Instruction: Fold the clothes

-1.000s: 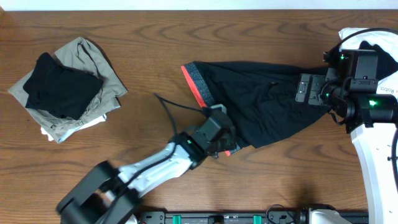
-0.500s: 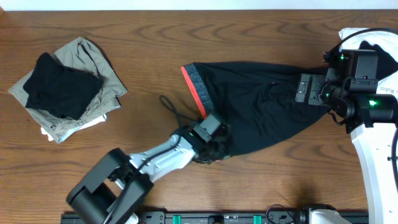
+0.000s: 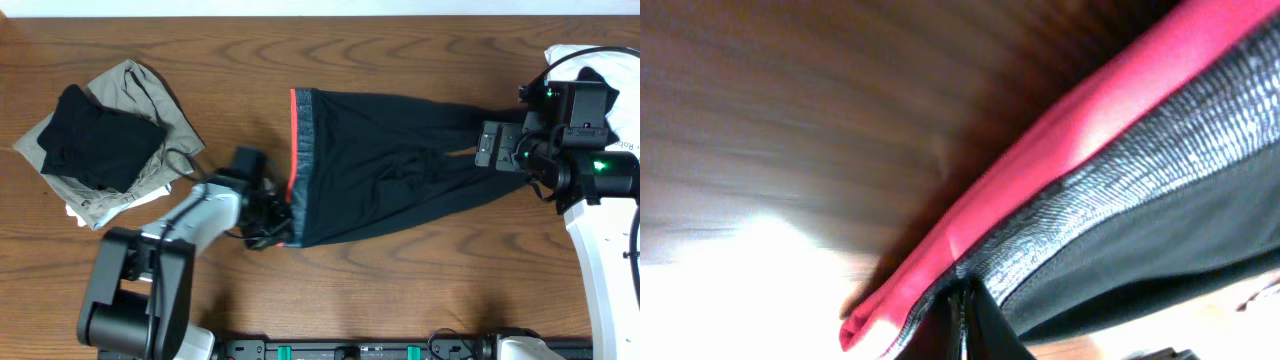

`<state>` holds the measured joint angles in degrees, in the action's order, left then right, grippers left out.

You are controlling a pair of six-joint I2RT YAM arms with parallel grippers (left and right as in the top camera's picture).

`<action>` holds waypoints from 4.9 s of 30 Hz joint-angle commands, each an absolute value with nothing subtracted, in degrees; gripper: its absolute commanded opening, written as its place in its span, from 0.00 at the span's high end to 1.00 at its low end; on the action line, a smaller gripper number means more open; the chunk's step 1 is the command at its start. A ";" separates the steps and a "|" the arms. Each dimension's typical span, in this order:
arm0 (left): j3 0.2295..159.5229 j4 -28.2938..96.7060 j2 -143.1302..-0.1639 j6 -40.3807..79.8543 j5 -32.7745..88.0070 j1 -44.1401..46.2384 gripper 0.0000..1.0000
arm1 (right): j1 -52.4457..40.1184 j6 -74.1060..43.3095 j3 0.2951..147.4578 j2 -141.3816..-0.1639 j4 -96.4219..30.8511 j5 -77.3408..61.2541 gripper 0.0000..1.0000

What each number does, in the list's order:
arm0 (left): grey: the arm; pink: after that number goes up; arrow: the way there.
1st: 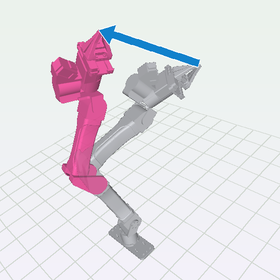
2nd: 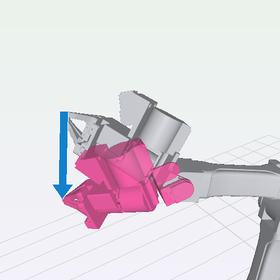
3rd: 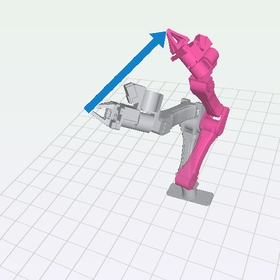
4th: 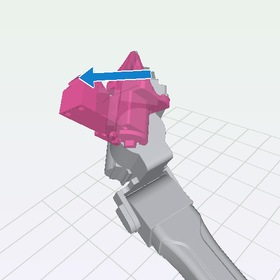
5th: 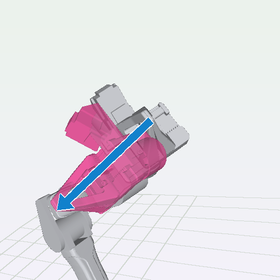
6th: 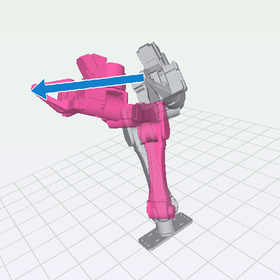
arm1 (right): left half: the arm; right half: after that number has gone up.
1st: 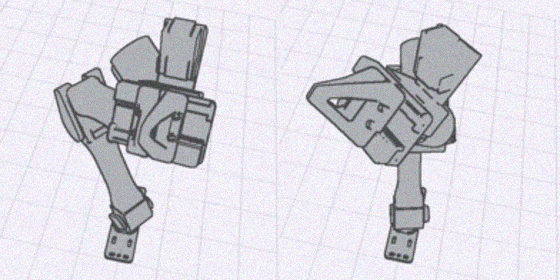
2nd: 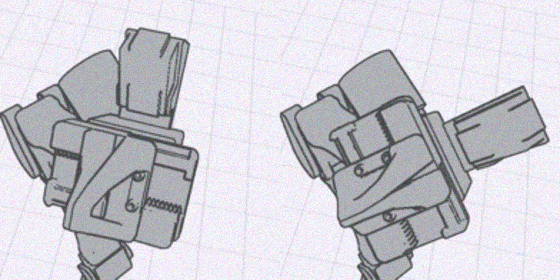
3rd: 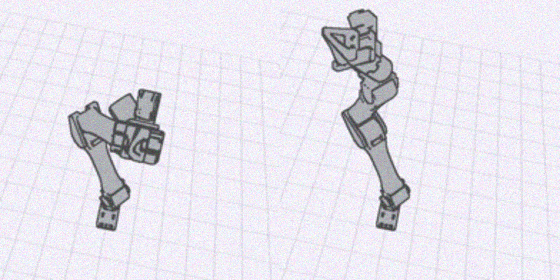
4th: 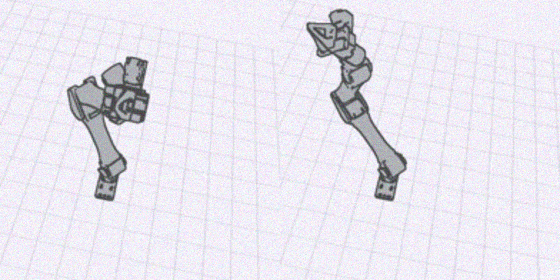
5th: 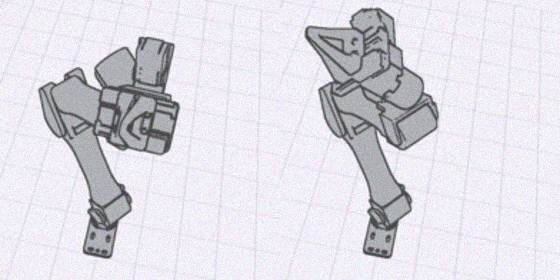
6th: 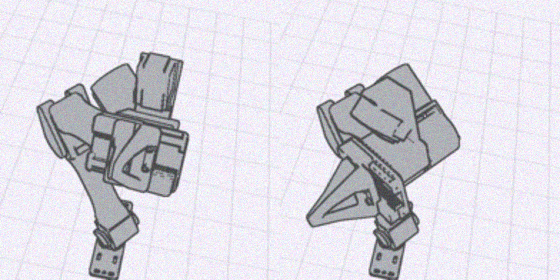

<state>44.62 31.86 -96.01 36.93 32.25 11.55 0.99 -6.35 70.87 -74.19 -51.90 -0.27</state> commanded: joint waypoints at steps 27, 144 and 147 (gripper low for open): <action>42.61 39.77 -96.97 15.88 25.98 -16.25 0.94 | 8.73 -7.86 71.46 -98.37 -37.54 1.69 0.02; 42.61 39.62 -96.97 15.90 26.39 -16.27 0.94 | 18.20 -13.04 69.78 -114.72 -20.08 -0.49 0.99; 42.63 39.62 -96.97 15.90 26.41 -16.27 0.94 | 18.22 -12.82 70.32 -113.49 -22.70 -0.40 0.99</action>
